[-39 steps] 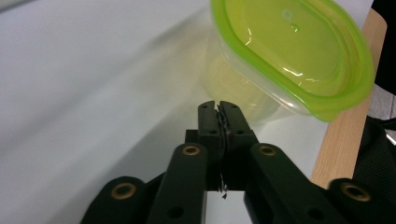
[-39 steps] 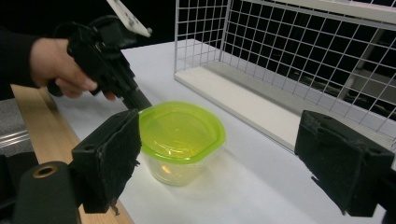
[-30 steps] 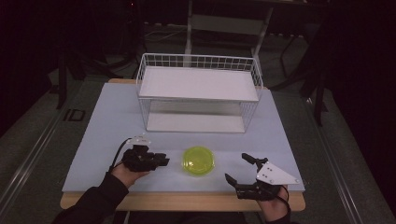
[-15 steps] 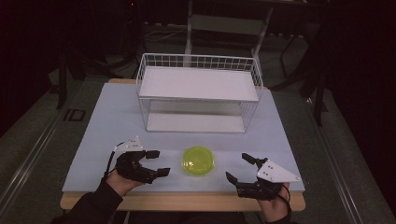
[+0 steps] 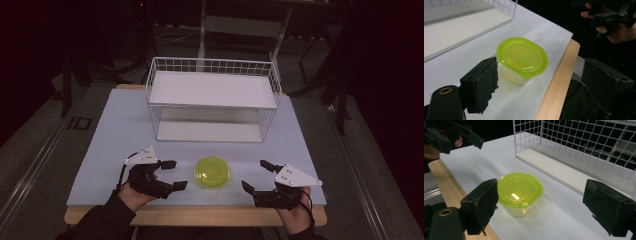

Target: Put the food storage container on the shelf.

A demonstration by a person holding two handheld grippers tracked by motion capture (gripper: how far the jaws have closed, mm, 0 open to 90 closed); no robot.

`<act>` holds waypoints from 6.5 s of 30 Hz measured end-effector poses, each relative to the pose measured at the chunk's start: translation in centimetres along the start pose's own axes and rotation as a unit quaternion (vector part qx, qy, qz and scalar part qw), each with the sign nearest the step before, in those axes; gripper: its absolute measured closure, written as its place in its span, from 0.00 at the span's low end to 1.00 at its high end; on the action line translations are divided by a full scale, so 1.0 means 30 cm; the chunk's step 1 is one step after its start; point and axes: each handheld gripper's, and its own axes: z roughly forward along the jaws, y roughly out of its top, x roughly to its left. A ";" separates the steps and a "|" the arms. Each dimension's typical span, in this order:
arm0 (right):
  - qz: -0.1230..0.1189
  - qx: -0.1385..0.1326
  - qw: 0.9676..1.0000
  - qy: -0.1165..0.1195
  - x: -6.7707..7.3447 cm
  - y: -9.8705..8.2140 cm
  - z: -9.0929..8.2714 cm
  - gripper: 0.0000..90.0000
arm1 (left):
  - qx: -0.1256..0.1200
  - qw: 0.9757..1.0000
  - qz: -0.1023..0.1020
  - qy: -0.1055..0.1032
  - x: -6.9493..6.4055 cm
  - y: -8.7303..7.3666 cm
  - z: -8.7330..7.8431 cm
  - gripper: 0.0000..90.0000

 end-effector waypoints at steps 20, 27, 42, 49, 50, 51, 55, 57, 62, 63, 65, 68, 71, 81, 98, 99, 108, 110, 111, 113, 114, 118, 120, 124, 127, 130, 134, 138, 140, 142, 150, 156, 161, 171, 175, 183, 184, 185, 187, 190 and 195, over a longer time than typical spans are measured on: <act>0.097 0.080 0.991 0.046 -0.086 0.023 0.150 0.29 | 0.022 0.996 -0.090 0.008 0.056 0.023 0.151 0.18; 0.177 0.137 0.971 0.081 -0.118 0.008 0.247 0.46 | 0.038 0.989 -0.141 0.028 0.098 -0.012 0.187 0.28; 0.336 0.228 0.907 0.108 -0.166 -0.060 0.363 0.66 | 0.068 0.966 -0.249 -0.010 0.150 -0.070 0.239 0.56; 0.350 0.231 0.900 0.114 -0.159 -0.064 0.373 0.82 | 0.063 0.963 -0.262 -0.035 0.152 -0.070 0.239 0.75; 0.350 0.229 0.901 0.113 -0.156 -0.064 0.372 0.84 | 0.067 0.961 -0.265 -0.037 0.148 -0.072 0.242 0.76; 0.354 0.226 0.900 0.119 -0.153 -0.064 0.371 0.85 | 0.069 0.960 -0.268 -0.033 0.144 -0.074 0.245 0.78; 0.345 0.219 0.906 0.107 -0.131 -0.052 0.361 0.87 | 0.068 0.956 -0.284 -0.024 0.134 -0.073 0.237 0.82; 0.338 0.212 0.911 0.102 -0.121 -0.041 0.353 0.89 | 0.064 0.956 -0.286 -0.009 0.126 -0.069 0.229 0.88; 0.293 0.217 0.927 0.086 -0.083 -0.012 0.345 0.89 | 0.053 0.957 -0.284 -0.005 0.115 -0.055 0.208 0.91; 0.288 0.211 0.930 0.083 -0.080 -0.006 0.342 0.89 | 0.051 0.957 -0.285 -0.006 0.114 -0.052 0.204 0.92; 0.288 0.199 0.933 0.086 -0.081 0.012 0.331 0.89 | 0.045 0.958 -0.284 -0.009 0.112 -0.039 0.193 0.92; 0.286 0.195 0.934 0.085 -0.079 0.022 0.327 0.89 | 0.043 0.959 -0.281 -0.008 0.109 -0.021 0.180 0.92; 0.279 0.171 0.941 0.086 -0.077 0.081 0.306 0.90 | 0.023 0.960 -0.277 -0.015 0.100 0.027 0.141 0.92; 0.259 0.130 0.953 0.086 -0.080 0.206 0.270 0.90 | 0.002 0.968 -0.252 -0.009 0.080 0.154 0.068 0.92; 0.249 0.091 0.961 0.074 -0.154 0.430 0.250 0.89 | -0.023 0.975 -0.221 0.015 0.084 0.412 -0.002 0.92; 0.250 0.090 0.961 0.074 -0.161 0.444 0.250 0.89 | -0.025 0.975 -0.219 0.017 0.083 0.428 -0.006 0.92; 0.243 0.083 0.965 0.059 -0.207 0.553 0.256 0.89 | -0.033 0.976 -0.213 0.021 0.110 0.543 -0.021 0.92; 0.244 0.082 0.965 0.056 -0.222 0.574 0.259 0.89 | -0.035 0.976 -0.213 0.020 0.119 0.568 -0.021 0.92; 0.246 0.081 0.964 0.057 -0.231 0.584 0.260 0.89 | -0.034 0.976 -0.213 0.020 0.124 0.580 -0.019 0.92; 0.246 0.083 0.964 0.053 -0.247 0.602 0.267 0.89 | -0.033 0.976 -0.212 0.025 0.134 0.603 -0.014 0.92; 0.247 0.083 0.964 0.052 -0.255 0.610 0.272 0.89 | -0.031 0.976 -0.213 0.027 0.139 0.613 -0.010 0.92; 0.253 0.087 0.963 0.043 -0.293 0.634 0.297 0.89 | -0.033 0.975 -0.218 0.034 0.161 0.650 0.004 0.92; 0.255 0.086 0.962 0.040 -0.307 0.643 0.304 0.89 | -0.032 0.974 -0.224 0.034 0.173 0.662 0.011 0.92; 0.261 0.091 0.960 0.036 -0.336 0.656 0.329 0.89 | -0.033 0.972 -0.231 0.037 0.204 0.688 0.022 0.92; 0.263 0.096 0.960 0.030 -0.356 0.674 0.348 0.89 | -0.030 0.971 -0.236 0.038 0.227 0.704 0.032 0.92; 0.265 0.104 0.958 0.026 -0.373 0.689 0.368 0.89 | -0.030 0.968 -0.246 0.037 0.248 0.710 0.041 0.92; 0.268 0.115 0.956 0.019 -0.388 0.691 0.393 0.89 | -0.028 0.966 -0.256 0.034 0.280 0.700 0.058 0.92; 0.274 0.122 0.954 0.015 -0.402 0.682 0.413 0.89 | -0.020 0.963 -0.268 0.031 0.300 0.695 0.075 0.92; 0.278 0.126 0.952 0.017 -0.409 0.678 0.419 0.89 | -0.017 0.960 -0.277 0.026 0.311 0.691 0.084 0.92; 0.279 0.136 0.950 0.014 -0.412 0.677 0.425 0.89 | -0.012 0.959 -0.280 0.029 0.319 0.687 0.090 0.92; 0.289 0.149 0.945 0.017 -0.426 0.685 0.448 0.89 | -0.018 0.959 -0.280 0.046 0.337 0.686 0.103 0.88; 0.312 0.154 0.937 0.017 -0.455 0.684 0.465 0.79 | -0.021 0.961 -0.268 0.073 0.338 0.700 0.132 0.78; 0.305 0.144 0.941 0.017 -0.460 0.670 0.477 0.73 | -0.029 0.962 -0.257 0.086 0.348 0.705 0.156 0.70; 0.270 0.115 0.956 0.020 -0.454 0.681 0.456 0.54 | -0.060 0.964 -0.227 0.122 0.341 0.725 0.126 0.50; 0.246 0.098 0.964 0.024 -0.424 0.693 0.411 0.54 | -0.069 0.968 -0.211 0.119 0.325 0.721 0.082 0.41; 0.194 0.112 0.974 0.019 -0.307 0.609 0.399 1.00 | -0.090 0.981 -0.086 0.147 0.232 0.625 0.005 0.16; 0.195 0.116 0.974 0.017 -0.298 0.593 0.410 1.00 | -0.093 0.983 -0.076 0.138 0.224 0.602 0.007 0.13; 0.196 0.120 0.973 0.017 -0.293 0.579 0.422 1.00 | -0.099 0.985 -0.062 0.129 0.216 0.576 0.011 0.09; 0.201 0.120 0.972 0.017 -0.289 0.558 0.444 1.00 | -0.108 0.987 -0.037 0.117 0.199 0.525 0.021 0.03; 0.207 0.115 0.971 0.016 -0.286 0.547 0.469 1.00 | -0.121 0.987 -0.027 0.107 0.179 0.463 0.031 0.03; 0.214 0.113 0.970 0.014 -0.286 0.541 0.512 1.00 | -0.134 0.987 -0.026 0.083 0.149 0.359 0.061 0.02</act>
